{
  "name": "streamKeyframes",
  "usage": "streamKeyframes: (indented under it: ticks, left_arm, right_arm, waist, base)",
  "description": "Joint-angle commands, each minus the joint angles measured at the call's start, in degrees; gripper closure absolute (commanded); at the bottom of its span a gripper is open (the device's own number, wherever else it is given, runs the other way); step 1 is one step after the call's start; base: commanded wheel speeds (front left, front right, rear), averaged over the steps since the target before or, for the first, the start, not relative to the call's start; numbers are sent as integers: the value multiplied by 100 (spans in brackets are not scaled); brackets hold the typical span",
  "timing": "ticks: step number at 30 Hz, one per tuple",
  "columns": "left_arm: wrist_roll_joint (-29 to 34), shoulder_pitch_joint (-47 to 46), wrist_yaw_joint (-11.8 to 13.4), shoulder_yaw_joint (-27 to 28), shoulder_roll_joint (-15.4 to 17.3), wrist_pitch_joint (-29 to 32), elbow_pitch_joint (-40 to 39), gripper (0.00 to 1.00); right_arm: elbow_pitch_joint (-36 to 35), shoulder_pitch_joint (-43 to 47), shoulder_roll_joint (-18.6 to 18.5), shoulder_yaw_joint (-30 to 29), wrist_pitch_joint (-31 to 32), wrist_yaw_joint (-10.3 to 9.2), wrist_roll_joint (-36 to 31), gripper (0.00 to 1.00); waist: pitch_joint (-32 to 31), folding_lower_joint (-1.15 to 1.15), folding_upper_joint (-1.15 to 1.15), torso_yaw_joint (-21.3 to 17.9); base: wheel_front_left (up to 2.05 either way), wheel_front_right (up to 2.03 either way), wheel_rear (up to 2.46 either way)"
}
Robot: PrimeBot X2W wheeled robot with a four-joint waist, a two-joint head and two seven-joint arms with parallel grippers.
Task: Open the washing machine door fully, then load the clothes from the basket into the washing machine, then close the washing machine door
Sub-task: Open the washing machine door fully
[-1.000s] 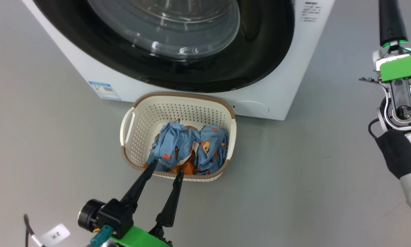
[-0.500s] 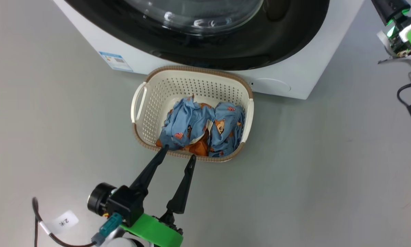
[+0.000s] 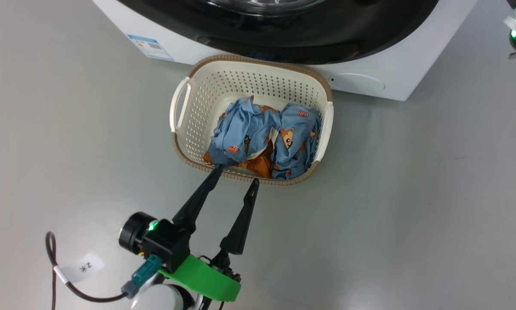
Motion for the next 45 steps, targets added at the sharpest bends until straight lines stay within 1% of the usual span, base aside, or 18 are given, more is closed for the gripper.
streamKeyframes:
  ticks: [1,6,12,19,26,34,45]
  left_arm:
    - [-78,-132,64,122,53,-37,-179,0]
    - [-146,-206,127,10,53,-37,-216,0]
    - [-219,-259,192,-88,53,-37,-249,0]
    - [-265,-295,231,-170,53,-37,-248,0]
    - [-259,-251,244,-158,53,-37,-211,0]
    - [-210,-158,182,-60,53,-37,-143,0]
    - [-142,117,101,75,53,-37,-67,0]
  right_arm:
    - [-69,-134,8,11,29,-6,-125,100]
    - [130,-302,83,64,214,-6,-229,100]
    - [337,-504,156,54,271,-6,-342,100]
    - [369,-519,232,76,427,-6,-357,100]
    - [148,-204,340,241,623,-6,-426,100]
    - [-126,169,487,364,806,-6,-394,100]
    - [-632,968,646,559,1006,-6,-395,100]
  waist:
    - [98,0,-1,48]
    - [187,0,-1,103]
    - [256,0,-1,178]
    - [220,0,-1,217]
    - [48,0,-1,168]
    - [-224,0,-1,115]
    - [-748,0,-1,96]
  base:
    - [0,0,0]
    - [0,0,0]
    - [0,0,0]
    - [0,0,0]
    - [0,0,0]
    - [0,0,0]
    - [0,0,0]
